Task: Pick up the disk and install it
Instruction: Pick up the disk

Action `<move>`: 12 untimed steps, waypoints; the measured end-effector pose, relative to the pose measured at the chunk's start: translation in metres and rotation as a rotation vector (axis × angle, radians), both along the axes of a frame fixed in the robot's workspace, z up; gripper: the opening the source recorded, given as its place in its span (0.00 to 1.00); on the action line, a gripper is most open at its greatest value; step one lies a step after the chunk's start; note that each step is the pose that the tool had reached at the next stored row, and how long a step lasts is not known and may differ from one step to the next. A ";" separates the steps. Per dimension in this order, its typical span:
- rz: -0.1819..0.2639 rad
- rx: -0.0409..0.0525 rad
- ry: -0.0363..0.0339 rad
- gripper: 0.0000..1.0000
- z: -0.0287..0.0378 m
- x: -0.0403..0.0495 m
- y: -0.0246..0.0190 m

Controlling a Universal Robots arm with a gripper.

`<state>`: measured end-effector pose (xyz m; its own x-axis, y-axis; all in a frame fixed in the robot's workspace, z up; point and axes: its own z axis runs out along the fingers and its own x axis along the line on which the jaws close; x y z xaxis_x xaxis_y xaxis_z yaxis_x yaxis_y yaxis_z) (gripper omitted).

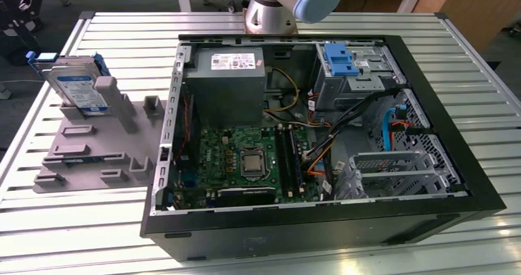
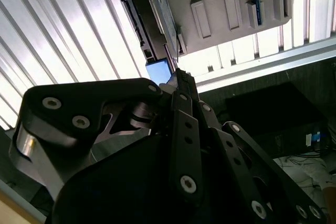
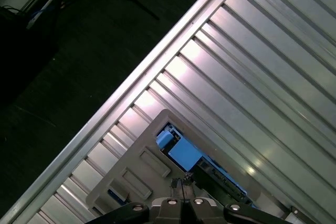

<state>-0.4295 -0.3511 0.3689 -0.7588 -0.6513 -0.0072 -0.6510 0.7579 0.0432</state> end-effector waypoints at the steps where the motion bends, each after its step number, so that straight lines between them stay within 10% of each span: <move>1: 0.000 0.0000 0.0000 0.11 0.0000 0.0000 0.0000; 12: 0.115 0.0000 0.0000 0.11 -0.0005 0.0000 0.0000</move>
<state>-0.4295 -0.3512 0.3684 -0.6792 -0.7339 -0.0072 -0.7335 0.6784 0.0431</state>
